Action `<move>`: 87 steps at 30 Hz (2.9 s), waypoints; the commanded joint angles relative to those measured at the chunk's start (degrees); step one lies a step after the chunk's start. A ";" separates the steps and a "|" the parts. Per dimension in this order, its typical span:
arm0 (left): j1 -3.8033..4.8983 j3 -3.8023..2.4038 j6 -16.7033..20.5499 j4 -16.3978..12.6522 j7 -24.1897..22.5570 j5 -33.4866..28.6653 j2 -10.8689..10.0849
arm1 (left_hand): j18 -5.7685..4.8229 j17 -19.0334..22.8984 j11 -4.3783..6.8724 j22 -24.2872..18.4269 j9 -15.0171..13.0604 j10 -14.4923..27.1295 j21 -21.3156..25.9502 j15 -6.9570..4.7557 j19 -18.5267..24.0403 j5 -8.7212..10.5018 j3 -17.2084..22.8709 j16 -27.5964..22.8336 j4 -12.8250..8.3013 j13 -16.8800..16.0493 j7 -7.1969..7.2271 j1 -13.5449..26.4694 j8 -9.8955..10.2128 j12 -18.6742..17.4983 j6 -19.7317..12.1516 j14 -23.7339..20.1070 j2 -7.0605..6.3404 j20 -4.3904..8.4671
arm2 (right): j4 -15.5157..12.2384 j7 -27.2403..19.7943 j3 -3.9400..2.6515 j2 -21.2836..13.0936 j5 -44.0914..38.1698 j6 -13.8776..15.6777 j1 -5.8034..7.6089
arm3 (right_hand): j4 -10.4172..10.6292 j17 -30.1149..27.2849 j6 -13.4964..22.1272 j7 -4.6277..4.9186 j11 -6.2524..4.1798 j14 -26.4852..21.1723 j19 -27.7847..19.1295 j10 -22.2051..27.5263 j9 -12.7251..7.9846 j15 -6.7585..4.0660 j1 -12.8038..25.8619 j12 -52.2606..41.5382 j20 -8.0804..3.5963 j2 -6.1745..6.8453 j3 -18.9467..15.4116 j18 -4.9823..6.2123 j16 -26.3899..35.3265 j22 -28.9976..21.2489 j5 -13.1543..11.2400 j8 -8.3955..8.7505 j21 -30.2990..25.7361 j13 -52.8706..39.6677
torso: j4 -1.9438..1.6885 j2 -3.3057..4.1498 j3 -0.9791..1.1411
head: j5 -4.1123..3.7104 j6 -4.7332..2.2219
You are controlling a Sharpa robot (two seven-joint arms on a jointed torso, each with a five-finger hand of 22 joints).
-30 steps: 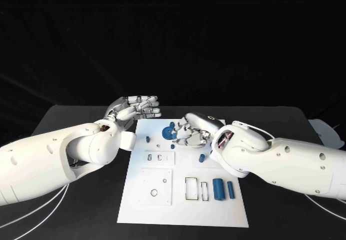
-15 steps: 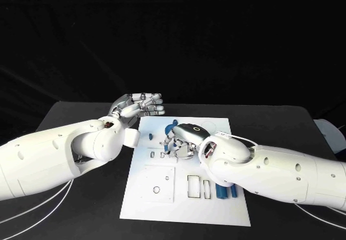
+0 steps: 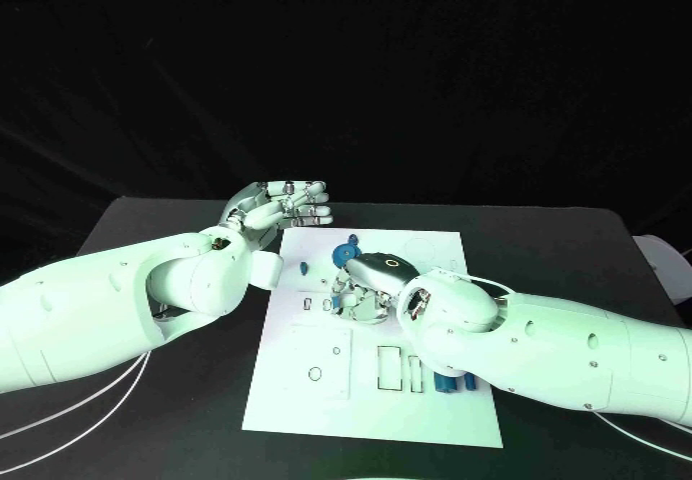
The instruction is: Assemble the parts on the task board
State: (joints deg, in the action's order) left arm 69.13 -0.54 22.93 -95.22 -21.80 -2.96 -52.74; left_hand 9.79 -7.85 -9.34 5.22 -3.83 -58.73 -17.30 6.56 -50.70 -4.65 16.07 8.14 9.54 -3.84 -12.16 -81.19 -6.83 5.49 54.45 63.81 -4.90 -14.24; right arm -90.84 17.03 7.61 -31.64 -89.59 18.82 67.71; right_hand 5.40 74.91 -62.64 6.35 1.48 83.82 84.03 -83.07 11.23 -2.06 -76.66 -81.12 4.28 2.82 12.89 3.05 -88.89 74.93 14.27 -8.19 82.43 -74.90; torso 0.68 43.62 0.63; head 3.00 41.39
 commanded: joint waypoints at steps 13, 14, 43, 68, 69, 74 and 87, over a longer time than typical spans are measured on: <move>0.07 -0.03 -1.06 -0.12 -0.31 -0.02 -0.01 | 0.79 -0.06 -0.16 -0.09 -0.01 -0.23 0.28 0.29 0.14 0.30 0.09 -0.36 -0.37 0.03 -0.09 -0.48 0.28 -0.26 0.33 0.18 0.31 -0.42 | 1.15 1.35 0.05 0.55 -2.63 -2.22 -0.22 | 0.45 12.42 -0.52 -0.56 -0.20 5.57 -0.08 0.07 0.45 -0.38 0.85 0.06 -0.34 0.62 -0.18 -0.66 0.06 7.41 -0.24 -0.09 -0.25 -5.59 | 0.01 -0.01 0.02 | 0.04 -0.02; 0.07 -0.03 -1.06 -0.11 -0.30 -0.02 -0.02 | 0.79 -0.06 -0.16 -0.09 -0.01 -0.23 0.28 0.29 0.14 0.30 0.09 -0.36 -0.37 0.03 -0.09 -0.48 0.28 -0.26 0.33 0.18 0.31 -0.42 | 1.25 1.38 0.05 0.58 -2.70 -2.23 -0.23 | 0.45 12.42 -0.52 -0.56 -0.20 5.57 -0.08 0.07 0.45 -0.38 0.85 0.06 -0.34 0.62 -0.18 -0.66 0.06 7.41 -0.24 -0.09 -0.25 -5.59 | 0.01 -0.01 0.02 | 0.04 -0.02; 0.07 -0.03 -1.09 -0.11 -0.24 -0.02 -0.16 | 0.79 -0.13 -0.14 -0.15 -0.02 -0.37 0.31 0.27 0.11 0.33 0.18 -0.51 -0.45 0.02 -0.08 -0.49 0.33 -0.35 0.45 0.25 0.35 -0.42 | 1.36 1.70 0.07 0.84 -3.68 -1.96 -0.33 | 1.97 11.75 2.36 0.80 1.03 5.40 -0.85 1.59 -0.16 0.61 4.42 1.71 0.42 3.99 -2.99 -0.38 0.39 6.54 -0.27 1.46 -1.53 -4.09 | -0.02 0.03 0.01 | -0.01 -0.06; 0.07 -0.02 -5.07 2.24 7.13 7.78 -0.45 | 0.92 -1.94 1.64 0.39 -0.28 -6.89 -1.48 -1.69 -3.24 0.43 -0.43 1.81 0.54 -1.03 0.86 1.25 -0.07 1.99 2.50 5.47 -0.13 0.74 | -4.02 -11.28 -0.48 -5.31 6.58 13.73 0.52 | 6.60 9.95 8.28 2.70 2.77 4.91 -3.43 4.70 -1.61 2.15 1.84 4.06 1.94 3.13 -11.78 0.66 1.31 3.59 1.03 2.84 -5.80 -1.49 | 0.03 -0.43 0.03 | -0.11 -0.61; 0.07 -0.02 -5.55 2.59 8.35 9.53 -0.47 | 0.93 -2.71 2.18 0.71 -0.44 -8.23 -2.30 -2.37 -4.62 0.45 -0.63 3.04 0.82 -1.26 1.31 1.62 -0.45 2.47 3.47 7.39 -0.27 1.32 | -4.50 -12.98 -0.55 -6.11 8.93 13.53 0.89 | 6.38 9.23 8.09 2.63 2.75 4.72 -3.98 4.95 -1.60 2.13 1.29 4.30 1.93 2.73 -11.60 0.87 1.66 2.95 1.27 2.67 -6.60 -1.24 | 0.03 -0.56 0.03 | -0.09 -0.57; 0.09 -0.03 -7.16 4.51 17.20 25.04 -0.49 | 0.89 -7.43 4.26 2.50 -0.83 -13.34 -6.47 -5.01 -10.83 0.54 -1.89 10.22 2.25 -2.79 3.01 3.32 -1.27 4.81 5.99 15.01 -0.82 4.42 | -7.42 -18.84 -0.81 -11.95 23.14 10.56 3.98 | 5.88 7.27 6.28 2.10 2.31 4.17 -5.41 5.88 -1.29 1.78 0.18 5.20 1.72 1.79 -11.75 1.40 2.76 1.29 2.05 1.15 -8.85 -0.34 | 0.06 -1.22 0.08 | -0.11 -0.46; 2.41 -0.02 -22.10 7.14 42.26 51.84 1.47 | 0.37 -72.91 9.27 18.79 -8.74 -15.41 -32.03 -9.77 -18.08 0.42 -9.28 76.05 6.98 -41.81 7.88 12.57 -11.16 46.47 9.12 23.28 0.90 11.58 | -6.04 -19.07 -0.91 -23.07 36.86 8.80 8.68 | 6.38 7.48 5.63 1.59 1.81 4.28 -4.96 5.49 -1.08 1.30 1.04 4.97 1.24 1.61 -13.24 1.27 2.76 1.62 3.31 -0.33 -8.74 -0.43 | 0.48 -2.86 0.25 | 0.24 0.90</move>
State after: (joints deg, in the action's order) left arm 71.43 -0.58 8.64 -88.25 10.32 36.67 -51.60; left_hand 9.78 -74.41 -0.16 22.64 -11.76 -73.12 -47.80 -2.89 -68.89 -4.43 7.34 82.56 16.43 -41.12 -4.54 -69.04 -16.94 47.42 63.46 84.07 -4.02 -2.93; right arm -97.19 -0.68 6.68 -54.53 -58.10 28.62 76.31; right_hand 11.80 74.92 -56.93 7.97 3.63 84.02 78.99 -77.66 10.13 -0.21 -76.04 -76.09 6.03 4.71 0.00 3.96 -86.24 74.92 17.30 -8.39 73.72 -74.92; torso 1.13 41.20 0.80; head 3.13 42.20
